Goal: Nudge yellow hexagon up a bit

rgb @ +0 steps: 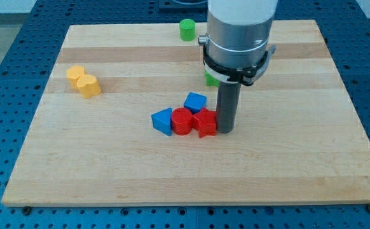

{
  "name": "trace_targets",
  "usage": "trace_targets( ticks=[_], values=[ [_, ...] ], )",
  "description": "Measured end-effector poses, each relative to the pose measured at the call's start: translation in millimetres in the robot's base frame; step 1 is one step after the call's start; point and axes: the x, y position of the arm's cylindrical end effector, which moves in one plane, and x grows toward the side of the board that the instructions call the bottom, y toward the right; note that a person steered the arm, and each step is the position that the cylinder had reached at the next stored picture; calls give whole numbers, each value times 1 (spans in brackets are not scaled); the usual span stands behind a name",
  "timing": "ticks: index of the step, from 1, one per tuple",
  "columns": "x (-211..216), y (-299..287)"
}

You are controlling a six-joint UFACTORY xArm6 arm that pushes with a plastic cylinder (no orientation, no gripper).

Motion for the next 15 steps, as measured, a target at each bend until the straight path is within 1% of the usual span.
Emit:
trace_targets(
  ticks=[1,2,3,4,5,7,8,9,10,11,12,13,15],
  values=[
    [0,0],
    [35,18],
    [106,-4],
    [124,-45],
    [124,-98],
    [93,-199],
    [56,-234],
    [28,-252],
    [26,-252],
    [-28,-275],
    [-56,-299],
    [-56,-313],
    [-150,-315]
  ],
)
